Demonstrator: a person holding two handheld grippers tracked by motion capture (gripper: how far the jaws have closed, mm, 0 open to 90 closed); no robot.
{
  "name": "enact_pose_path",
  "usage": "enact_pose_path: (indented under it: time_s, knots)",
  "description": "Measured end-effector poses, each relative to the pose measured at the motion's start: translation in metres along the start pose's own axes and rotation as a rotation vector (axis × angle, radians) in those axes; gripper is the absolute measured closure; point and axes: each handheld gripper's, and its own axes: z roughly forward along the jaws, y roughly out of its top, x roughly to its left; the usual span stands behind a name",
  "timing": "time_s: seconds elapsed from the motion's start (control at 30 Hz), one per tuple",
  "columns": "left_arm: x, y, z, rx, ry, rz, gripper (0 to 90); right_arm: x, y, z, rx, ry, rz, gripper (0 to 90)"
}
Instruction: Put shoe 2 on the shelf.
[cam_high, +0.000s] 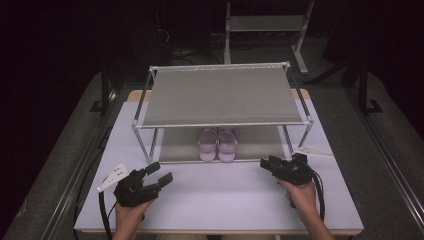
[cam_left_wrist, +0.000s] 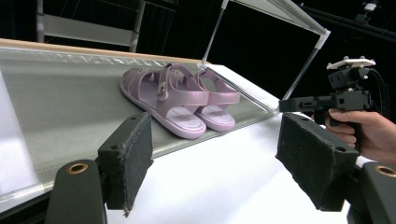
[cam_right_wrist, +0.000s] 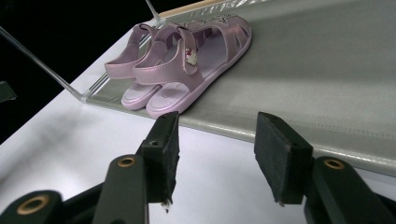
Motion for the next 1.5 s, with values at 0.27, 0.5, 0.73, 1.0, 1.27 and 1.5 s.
enact_pose_path:
  time_s: [0.27, 0.5, 0.73, 1.0, 1.27, 1.5]
  knots:
    - [0.0, 0.0, 0.0, 0.001, 0.0, -0.001, 26.5, -0.004, -0.004, -0.008, 0.007, 0.0, -0.016, 46.6]
    - [-0.001, 0.0, 0.0, 0.001, 0.0, 0.0, 26.5, -0.007, -0.009, -0.015, 0.014, -0.004, -0.013, 45.3]
    - [-0.001, -0.001, 0.001, 0.002, -0.001, -0.002, 26.5, -0.011, -0.013, -0.022, 0.018, -0.008, -0.006, 43.9]
    - [-0.002, -0.001, 0.001, 0.004, -0.002, -0.001, 26.5, -0.013, -0.016, -0.029, 0.017, -0.01, -0.016, 43.1]
    - [-0.001, -0.001, 0.001, 0.006, -0.002, 0.0, 26.5, -0.013, -0.02, -0.036, 0.02, -0.009, -0.019, 42.3]
    - [-0.002, -0.001, 0.001, 0.007, -0.003, 0.0, 26.5, -0.015, -0.023, -0.044, 0.023, -0.01, -0.023, 42.1]
